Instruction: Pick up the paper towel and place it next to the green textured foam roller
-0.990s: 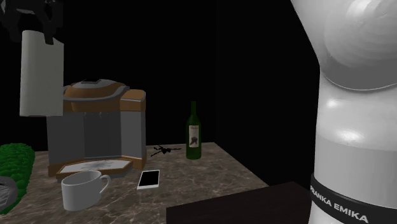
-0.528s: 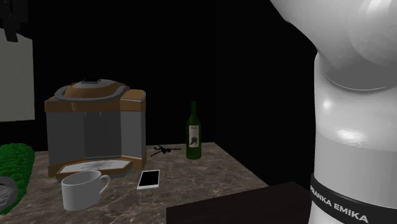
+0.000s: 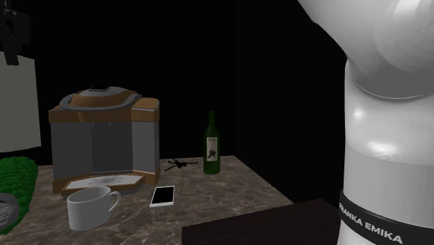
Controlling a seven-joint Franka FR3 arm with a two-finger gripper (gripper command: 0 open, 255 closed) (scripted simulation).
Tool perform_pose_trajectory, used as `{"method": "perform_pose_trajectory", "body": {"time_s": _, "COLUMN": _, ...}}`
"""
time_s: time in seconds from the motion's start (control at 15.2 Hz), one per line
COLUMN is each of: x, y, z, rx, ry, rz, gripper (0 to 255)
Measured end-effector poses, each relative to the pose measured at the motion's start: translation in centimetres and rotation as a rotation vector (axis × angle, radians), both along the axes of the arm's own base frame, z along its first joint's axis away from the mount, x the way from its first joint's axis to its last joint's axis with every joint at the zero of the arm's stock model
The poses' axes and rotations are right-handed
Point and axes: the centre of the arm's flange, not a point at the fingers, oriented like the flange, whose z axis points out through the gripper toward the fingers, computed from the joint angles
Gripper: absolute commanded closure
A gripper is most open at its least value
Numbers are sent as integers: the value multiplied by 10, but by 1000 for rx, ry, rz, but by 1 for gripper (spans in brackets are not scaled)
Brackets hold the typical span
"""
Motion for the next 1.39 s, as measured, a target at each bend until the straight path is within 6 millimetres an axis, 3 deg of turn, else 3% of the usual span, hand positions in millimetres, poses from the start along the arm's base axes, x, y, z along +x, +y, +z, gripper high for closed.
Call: {"method": "perform_pose_trajectory", "body": {"time_s": 1.39, "x": 1, "y": -2, "z": -111, "rx": 0, "ry": 0, "rz": 0, "gripper": 255}}
